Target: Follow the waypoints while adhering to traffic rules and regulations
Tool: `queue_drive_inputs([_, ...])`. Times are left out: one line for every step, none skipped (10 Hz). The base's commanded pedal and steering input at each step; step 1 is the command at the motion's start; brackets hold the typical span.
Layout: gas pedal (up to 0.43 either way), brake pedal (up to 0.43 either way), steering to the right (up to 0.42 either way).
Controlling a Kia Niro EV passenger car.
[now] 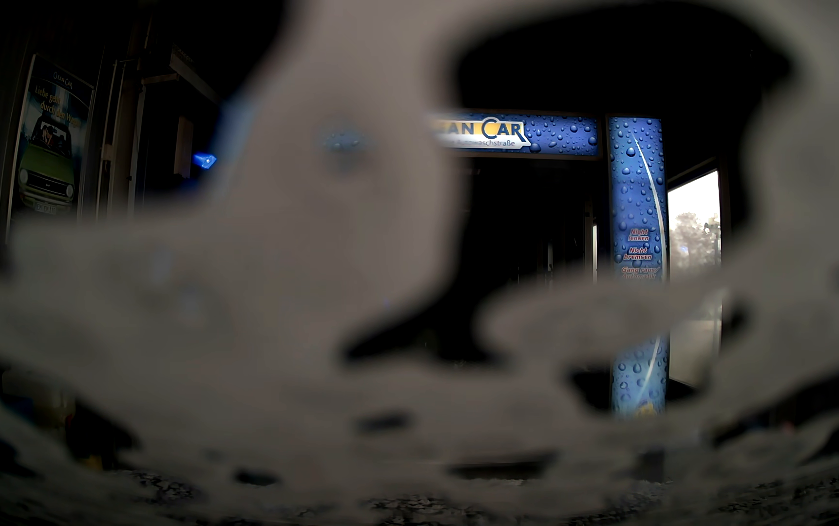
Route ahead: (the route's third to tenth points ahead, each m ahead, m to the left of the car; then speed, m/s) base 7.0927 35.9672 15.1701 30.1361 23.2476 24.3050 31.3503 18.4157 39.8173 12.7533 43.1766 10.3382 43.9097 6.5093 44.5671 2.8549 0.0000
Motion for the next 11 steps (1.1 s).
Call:
queue_drive_inputs([0.0, 0.0, -0.014])
queue_drive_inputs([0.0, 0.0, -0.014])
queue_drive_inputs([0.0, 0.0, -0.015])
queue_drive_inputs([0.0, 0.006, -0.014])
queue_drive_inputs([0.0, 0.0, -0.014])
queue_drive_inputs([0.0, 0.0, -0.014])
queue_drive_inputs([0.0, 0.0, -0.014])
queue_drive_inputs([0.0, 0.0, -0.014])
queue_drive_inputs([0.0, 0.0, -0.015])
queue_drive_inputs([0.0, 0.0, -0.014])
queue_drive_inputs([0.0, 0.006, -0.014])
